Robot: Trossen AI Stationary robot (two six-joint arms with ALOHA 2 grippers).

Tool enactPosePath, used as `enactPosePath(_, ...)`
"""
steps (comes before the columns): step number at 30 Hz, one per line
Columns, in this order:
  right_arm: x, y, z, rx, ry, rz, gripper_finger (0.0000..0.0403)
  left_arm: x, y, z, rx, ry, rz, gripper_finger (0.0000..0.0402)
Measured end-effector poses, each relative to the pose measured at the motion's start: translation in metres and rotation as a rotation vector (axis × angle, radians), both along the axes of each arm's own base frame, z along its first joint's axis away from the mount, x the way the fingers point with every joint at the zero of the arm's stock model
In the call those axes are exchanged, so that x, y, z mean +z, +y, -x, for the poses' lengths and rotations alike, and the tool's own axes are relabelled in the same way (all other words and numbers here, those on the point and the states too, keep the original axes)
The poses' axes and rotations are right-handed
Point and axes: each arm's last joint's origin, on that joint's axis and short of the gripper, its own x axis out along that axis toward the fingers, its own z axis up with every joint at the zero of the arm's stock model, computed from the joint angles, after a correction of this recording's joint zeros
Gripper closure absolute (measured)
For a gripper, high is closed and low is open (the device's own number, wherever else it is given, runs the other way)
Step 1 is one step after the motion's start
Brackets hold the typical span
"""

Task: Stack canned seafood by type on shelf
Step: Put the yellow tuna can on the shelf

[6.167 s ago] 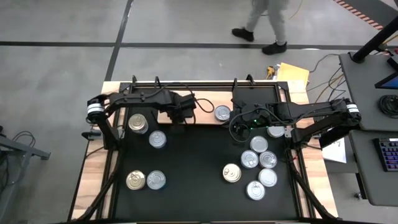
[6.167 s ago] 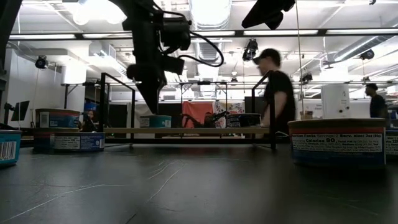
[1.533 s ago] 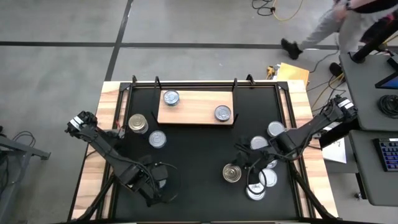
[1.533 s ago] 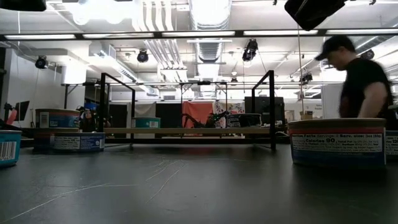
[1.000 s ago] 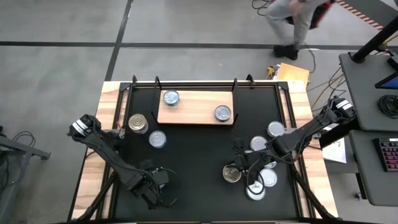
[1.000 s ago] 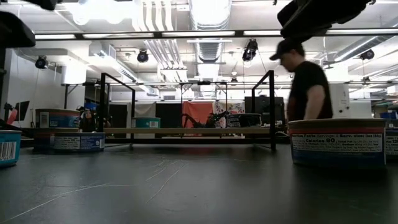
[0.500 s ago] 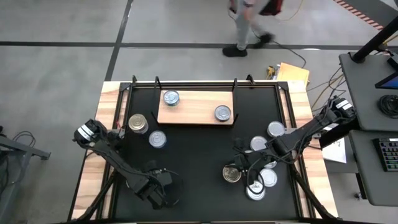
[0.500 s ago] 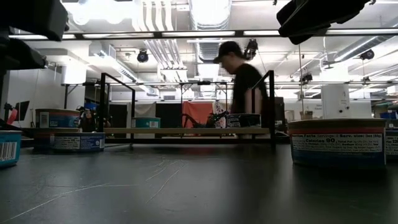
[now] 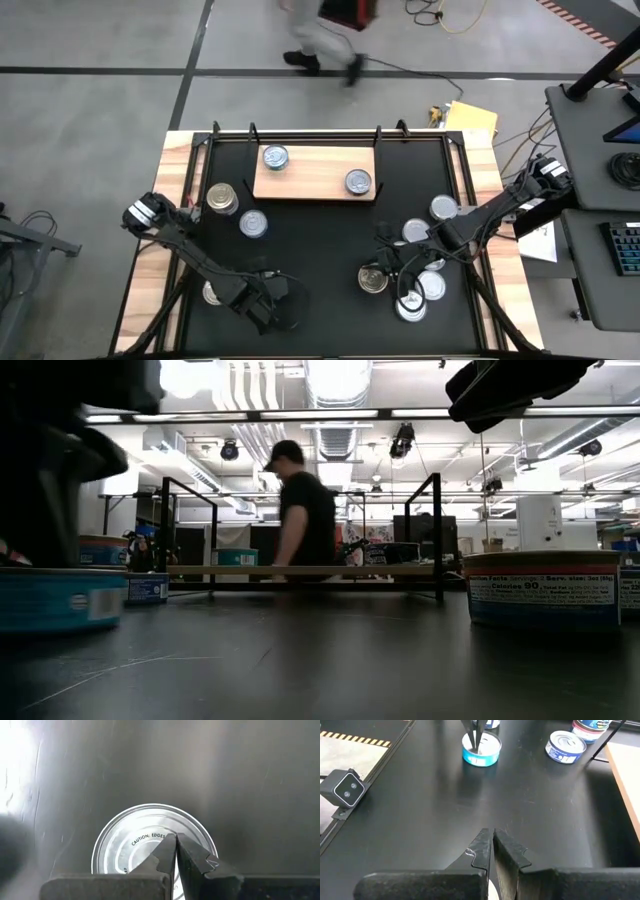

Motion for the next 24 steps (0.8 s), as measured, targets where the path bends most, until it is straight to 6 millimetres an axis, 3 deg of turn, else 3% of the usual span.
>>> enactPosePath(12, 0.001, 0.001, -0.001, -0.019, -0.017, -0.039, 0.0390, -0.007, 0.026, -0.034, -0.126, -0.162, 0.002, 0.0402)
enactPosePath(24, -0.005, 0.004, -0.008, -0.040, -0.060, -0.098, 0.0390, -0.009, 0.065, -0.067, -0.284, -0.317, -0.095, 0.0402)
